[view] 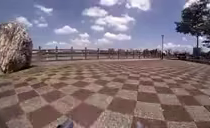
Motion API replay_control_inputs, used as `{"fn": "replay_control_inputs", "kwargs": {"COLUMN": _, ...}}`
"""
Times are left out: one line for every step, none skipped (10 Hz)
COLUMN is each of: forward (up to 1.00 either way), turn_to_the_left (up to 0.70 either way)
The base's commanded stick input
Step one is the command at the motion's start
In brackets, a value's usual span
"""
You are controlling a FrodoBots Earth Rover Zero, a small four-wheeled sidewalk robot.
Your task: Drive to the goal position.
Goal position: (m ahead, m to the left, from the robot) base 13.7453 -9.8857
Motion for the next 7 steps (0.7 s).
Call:
{"fn": "replay_control_inputs", "kwargs": {"forward": 0.7, "turn_to_the_left": 0.0}}
{"fn": "replay_control_inputs", "kwargs": {"forward": 0.7, "turn_to_the_left": 0.0}}
{"fn": "replay_control_inputs", "kwargs": {"forward": 0.7, "turn_to_the_left": 0.0}}
{"fn": "replay_control_inputs", "kwargs": {"forward": 0.7, "turn_to_the_left": 0.0}}
{"fn": "replay_control_inputs", "kwargs": {"forward": 0.7, "turn_to_the_left": 0.0}}
{"fn": "replay_control_inputs", "kwargs": {"forward": 0.7, "turn_to_the_left": 0.0}}
{"fn": "replay_control_inputs", "kwargs": {"forward": 0.7, "turn_to_the_left": -0.16}}
